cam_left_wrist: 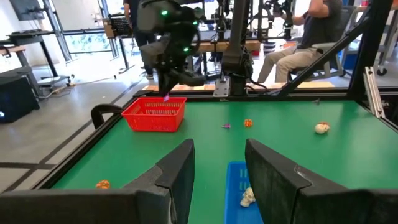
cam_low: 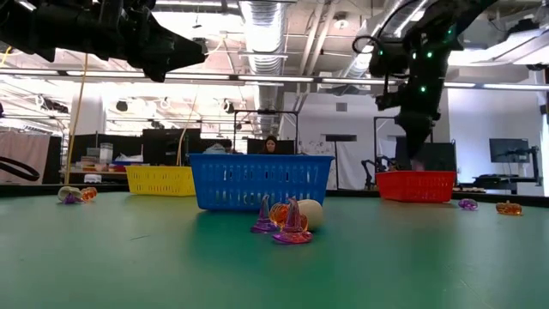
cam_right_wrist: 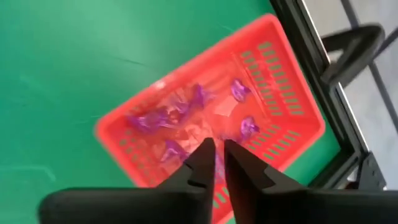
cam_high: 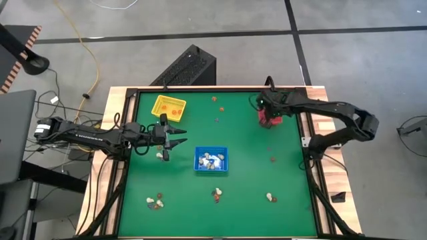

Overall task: Sort Halloween decoration
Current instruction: Put the purple witch hat toy into the red bin

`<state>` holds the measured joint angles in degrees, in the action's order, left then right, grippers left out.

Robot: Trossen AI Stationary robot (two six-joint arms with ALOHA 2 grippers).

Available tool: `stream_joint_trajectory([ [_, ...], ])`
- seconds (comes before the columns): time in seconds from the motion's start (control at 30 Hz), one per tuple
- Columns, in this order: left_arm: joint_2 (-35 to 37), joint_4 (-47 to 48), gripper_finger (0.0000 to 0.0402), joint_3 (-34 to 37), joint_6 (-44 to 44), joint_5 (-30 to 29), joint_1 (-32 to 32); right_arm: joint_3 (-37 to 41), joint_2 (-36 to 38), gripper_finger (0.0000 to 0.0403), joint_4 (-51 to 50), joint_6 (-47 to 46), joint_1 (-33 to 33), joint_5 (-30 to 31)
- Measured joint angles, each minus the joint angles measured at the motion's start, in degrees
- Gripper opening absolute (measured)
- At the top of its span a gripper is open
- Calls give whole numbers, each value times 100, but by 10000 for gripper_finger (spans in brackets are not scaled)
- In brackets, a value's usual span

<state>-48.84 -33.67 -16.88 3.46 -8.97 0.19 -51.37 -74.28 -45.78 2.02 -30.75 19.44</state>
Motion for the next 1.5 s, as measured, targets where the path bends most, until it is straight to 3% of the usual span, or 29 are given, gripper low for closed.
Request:
stream_joint_trajectory([
  [0.2, -1, -1, 132, 0, -2, 0, 0, 1, -107, 111, -23, -3, -357, -3],
  [0.43, 0, -3, 132, 0, 31, 0, 0, -386, 16, 161, -686, -489, -76, -334],
  [0.63, -2, 8, 132, 1, 37, -2, 2, -632, 20, 167, -1488, -1901, 666, -1722],
  [0.7, 0, 11, 132, 0, 48, 0, 2, -632, 9, 164, -1752, -2374, 1077, -1938],
  [0.87, 0, 73, 132, 0, 80, -1, 2, -374, 9, 158, -2043, -3190, 2355, -1961],
  [1.03, -2, 98, 132, 0, 145, -5, 2, 37, 4, 163, -1460, -4083, 3252, -1833],
  [1.33, 0, 96, 132, 0, 126, -26, 2, 728, 5, 215, -1117, -5052, 3799, -1458],
  [1.5, -1, 96, 132, 0, 49, -26, 2, 784, 5, 236, -1097, -5251, 3970, -1732],
])
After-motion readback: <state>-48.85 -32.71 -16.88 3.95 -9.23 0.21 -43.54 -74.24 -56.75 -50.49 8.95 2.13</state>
